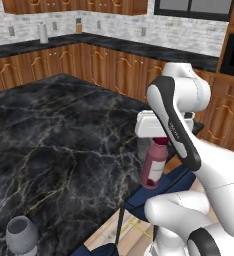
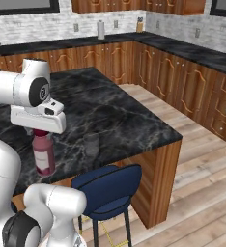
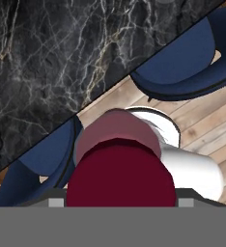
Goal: There is a wine glass and glass cup on the dining counter. Place the wine bottle next to the wine glass and the juice bottle next to the glass cup.
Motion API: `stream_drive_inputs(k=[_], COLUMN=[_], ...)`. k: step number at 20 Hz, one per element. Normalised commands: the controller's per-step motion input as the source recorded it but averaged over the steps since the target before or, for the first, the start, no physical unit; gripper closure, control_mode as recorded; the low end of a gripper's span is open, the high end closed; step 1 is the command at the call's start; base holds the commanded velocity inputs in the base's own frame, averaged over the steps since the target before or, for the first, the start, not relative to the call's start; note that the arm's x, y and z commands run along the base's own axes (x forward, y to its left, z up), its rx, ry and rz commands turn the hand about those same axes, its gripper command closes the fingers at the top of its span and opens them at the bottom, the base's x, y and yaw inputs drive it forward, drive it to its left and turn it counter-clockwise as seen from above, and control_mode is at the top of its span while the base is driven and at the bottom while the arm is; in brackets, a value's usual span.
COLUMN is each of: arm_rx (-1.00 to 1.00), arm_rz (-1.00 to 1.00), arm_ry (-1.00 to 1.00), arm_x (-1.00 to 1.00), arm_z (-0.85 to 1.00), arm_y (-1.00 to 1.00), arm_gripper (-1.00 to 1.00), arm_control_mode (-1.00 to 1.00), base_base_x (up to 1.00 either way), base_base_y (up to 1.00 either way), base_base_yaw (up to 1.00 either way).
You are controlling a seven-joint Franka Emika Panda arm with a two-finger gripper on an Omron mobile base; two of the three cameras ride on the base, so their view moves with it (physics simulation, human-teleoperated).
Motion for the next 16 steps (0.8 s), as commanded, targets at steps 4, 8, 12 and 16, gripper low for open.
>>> stream_drive_inputs(k=[4, 8, 12, 16], arm_rx=[0.0, 0.0, 0.0, -0.02], arm_rz=[0.0, 0.0, 0.0, 0.0], arm_ry=[0.0, 0.04, 0.03, 0.01], arm_x=[0.0, 0.49, 0.63, 0.57], arm_z=[0.0, 0.0, 0.0, -0.02], arm_y=[0.0, 0.09, 0.15, 0.06], arm_gripper=[1.0, 1.0, 1.0, 1.0], arm_control_mode=[1.0, -1.0, -1.0, -1.0], base_base_x=[0.15, 0.0, 0.0, 0.0], base_base_y=[0.01, 0.0, 0.0, 0.0], base_base_yaw=[0.0, 0.0, 0.0, 0.0])
